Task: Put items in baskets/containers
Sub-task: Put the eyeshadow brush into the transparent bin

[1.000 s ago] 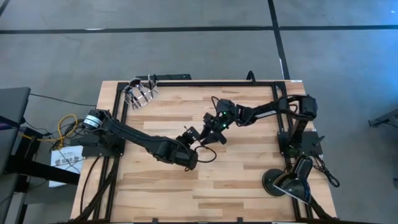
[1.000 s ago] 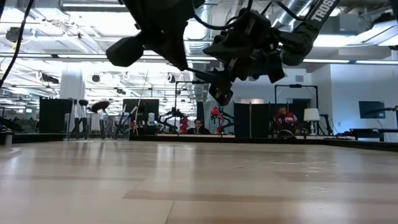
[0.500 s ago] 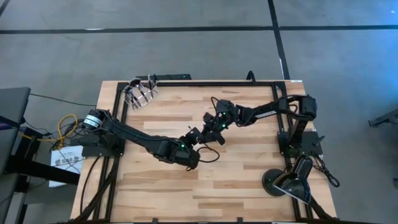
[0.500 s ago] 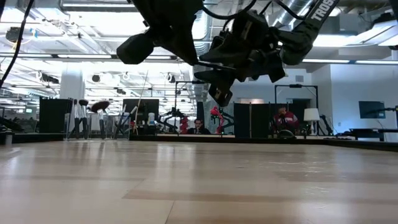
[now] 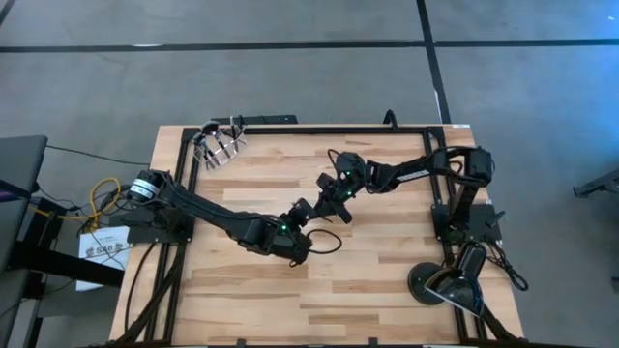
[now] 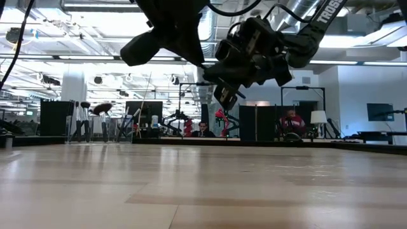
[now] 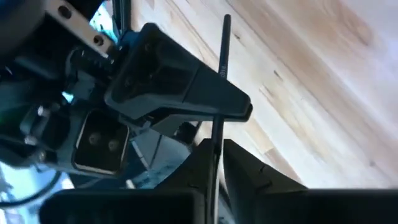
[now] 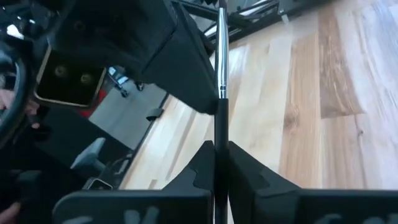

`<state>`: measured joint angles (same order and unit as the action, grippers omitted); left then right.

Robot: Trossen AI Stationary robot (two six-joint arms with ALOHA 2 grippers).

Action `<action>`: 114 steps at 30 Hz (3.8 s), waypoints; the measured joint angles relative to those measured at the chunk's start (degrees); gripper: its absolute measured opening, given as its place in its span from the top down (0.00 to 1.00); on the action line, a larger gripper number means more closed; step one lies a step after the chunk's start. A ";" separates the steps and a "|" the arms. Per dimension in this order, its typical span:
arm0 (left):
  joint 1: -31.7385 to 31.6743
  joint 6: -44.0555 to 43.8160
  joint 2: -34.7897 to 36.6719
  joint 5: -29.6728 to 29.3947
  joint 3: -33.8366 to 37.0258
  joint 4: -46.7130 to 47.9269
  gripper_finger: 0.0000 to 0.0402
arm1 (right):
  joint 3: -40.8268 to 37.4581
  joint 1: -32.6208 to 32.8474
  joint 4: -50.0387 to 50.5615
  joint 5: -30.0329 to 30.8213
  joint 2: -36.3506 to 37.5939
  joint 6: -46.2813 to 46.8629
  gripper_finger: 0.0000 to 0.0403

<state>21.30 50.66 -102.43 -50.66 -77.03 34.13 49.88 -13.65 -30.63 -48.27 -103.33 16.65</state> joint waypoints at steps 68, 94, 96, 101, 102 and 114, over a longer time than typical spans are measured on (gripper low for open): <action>-18.84 -48.06 7.02 33.71 42.38 -110.91 0.82 | -2.06 -1.72 -2.38 16.77 13.60 -23.59 0.97; -19.15 -44.19 7.71 28.76 42.38 -108.38 0.96 | -2.04 -3.81 9.26 20.63 13.53 -23.68 0.60; -19.17 -43.95 8.35 26.76 42.38 -105.98 0.96 | -2.04 -4.28 12.95 22.35 13.53 -23.19 0.53; -19.15 -43.72 11.87 21.96 42.40 -99.99 0.96 | -2.04 -4.88 21.79 24.45 13.53 -23.16 0.38; -19.16 -43.25 13.18 20.27 42.40 -98.35 0.96 | -2.04 -4.87 23.03 24.67 13.53 -23.15 0.36; -29.73 -40.42 28.06 4.55 42.40 -76.27 0.95 | -2.05 -2.30 20.82 24.72 13.53 -23.12 0.34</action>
<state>-8.43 10.24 -74.38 -46.10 -34.63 -42.13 47.82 -15.95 -9.81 -23.55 -89.80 -6.47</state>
